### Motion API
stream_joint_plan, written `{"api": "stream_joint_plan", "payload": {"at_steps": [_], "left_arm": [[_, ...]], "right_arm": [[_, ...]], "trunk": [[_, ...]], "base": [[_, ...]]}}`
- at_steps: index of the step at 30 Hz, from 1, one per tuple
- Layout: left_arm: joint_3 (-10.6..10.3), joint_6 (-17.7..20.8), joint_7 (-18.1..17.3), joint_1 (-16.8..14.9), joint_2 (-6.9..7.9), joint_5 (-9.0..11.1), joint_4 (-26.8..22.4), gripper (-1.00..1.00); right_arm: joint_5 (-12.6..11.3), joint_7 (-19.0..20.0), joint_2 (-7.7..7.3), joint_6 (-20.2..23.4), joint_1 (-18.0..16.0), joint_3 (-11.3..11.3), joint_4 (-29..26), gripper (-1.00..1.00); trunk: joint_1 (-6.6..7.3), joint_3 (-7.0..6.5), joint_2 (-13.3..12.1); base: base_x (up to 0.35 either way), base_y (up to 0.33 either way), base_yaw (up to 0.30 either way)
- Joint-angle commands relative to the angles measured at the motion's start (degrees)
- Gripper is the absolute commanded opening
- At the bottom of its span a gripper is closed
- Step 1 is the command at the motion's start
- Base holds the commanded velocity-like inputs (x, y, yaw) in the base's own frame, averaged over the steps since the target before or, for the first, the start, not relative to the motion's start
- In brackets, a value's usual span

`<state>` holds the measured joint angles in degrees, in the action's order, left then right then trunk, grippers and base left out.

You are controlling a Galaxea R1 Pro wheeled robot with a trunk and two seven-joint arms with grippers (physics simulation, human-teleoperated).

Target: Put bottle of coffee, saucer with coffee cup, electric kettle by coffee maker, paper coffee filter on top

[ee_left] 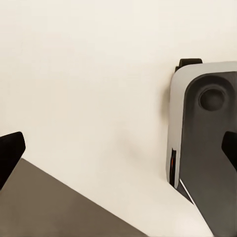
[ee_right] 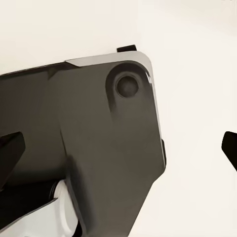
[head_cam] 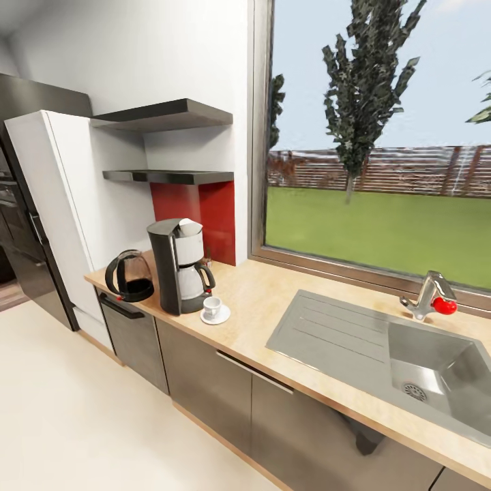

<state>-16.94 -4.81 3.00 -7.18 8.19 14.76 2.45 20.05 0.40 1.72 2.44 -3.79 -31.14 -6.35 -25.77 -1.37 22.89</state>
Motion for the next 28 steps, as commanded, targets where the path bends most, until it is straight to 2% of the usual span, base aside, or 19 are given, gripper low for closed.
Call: {"api": "stream_joint_plan", "payload": {"at_steps": [1,28], "left_arm": [[-0.5,-0.4,0.0,0.0,-0.02,0.5,0.2,1.00],[-0.9,-0.4,-0.1,0.1,-0.79,0.0,0.2,1.00]], "right_arm": [[0.6,0.0,0.04,0.2,0.0,-0.5,-0.2,1.00],[0.5,0.0,-0.05,0.2,0.0,-0.6,-0.3,1.00]], "trunk": [[-0.02,0.02,0.0],[-0.02,0.02,0.0]], "base": [[0.000,0.000,0.000],[0.000,0.000,0.000]]}}
